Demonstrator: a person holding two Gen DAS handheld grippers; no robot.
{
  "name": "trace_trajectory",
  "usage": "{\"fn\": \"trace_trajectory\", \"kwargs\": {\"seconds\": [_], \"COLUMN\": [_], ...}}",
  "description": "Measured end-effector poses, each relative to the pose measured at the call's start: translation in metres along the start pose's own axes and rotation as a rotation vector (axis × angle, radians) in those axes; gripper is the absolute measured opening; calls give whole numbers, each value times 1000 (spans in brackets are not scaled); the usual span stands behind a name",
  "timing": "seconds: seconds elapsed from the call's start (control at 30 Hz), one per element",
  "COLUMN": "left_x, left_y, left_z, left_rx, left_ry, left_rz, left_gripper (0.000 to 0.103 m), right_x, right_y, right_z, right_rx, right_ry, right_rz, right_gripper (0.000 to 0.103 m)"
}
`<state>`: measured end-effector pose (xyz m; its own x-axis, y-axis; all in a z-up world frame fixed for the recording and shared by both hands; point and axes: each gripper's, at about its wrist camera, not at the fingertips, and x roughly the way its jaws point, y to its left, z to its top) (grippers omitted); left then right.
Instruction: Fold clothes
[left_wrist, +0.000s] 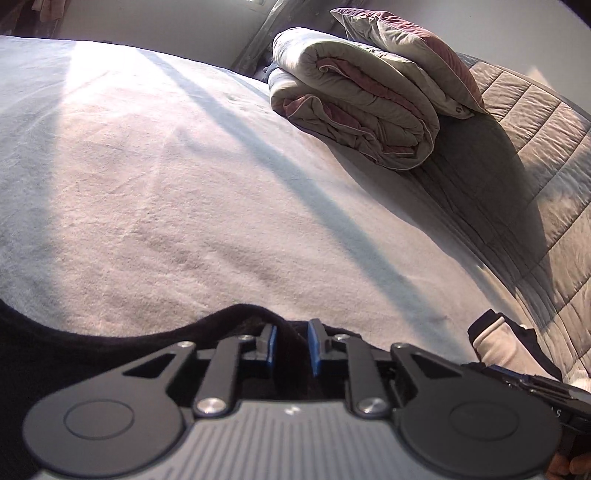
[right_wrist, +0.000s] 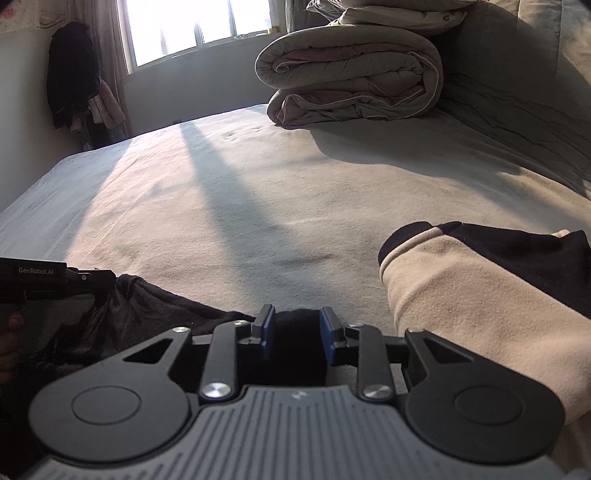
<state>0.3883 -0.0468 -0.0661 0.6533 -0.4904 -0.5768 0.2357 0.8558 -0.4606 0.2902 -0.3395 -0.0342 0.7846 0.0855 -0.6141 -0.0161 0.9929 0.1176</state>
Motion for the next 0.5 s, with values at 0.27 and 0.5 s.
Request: {"fn": "trace_trajectory", "kwargs": {"seconds": [0.27, 0.5], "left_x": [7, 19], "left_y": [-2, -6], "left_z": [2, 3], "left_rx": [2, 56], "left_ry": [-68, -73], "left_rz": [27, 129], "left_gripper": [2, 2], "right_x": [-22, -7], "right_y": [-8, 3], "right_z": [-2, -13], "right_rx": [-67, -139], "right_ry": [44, 123], "right_rz": [84, 110], "right_gripper": [33, 33]}}
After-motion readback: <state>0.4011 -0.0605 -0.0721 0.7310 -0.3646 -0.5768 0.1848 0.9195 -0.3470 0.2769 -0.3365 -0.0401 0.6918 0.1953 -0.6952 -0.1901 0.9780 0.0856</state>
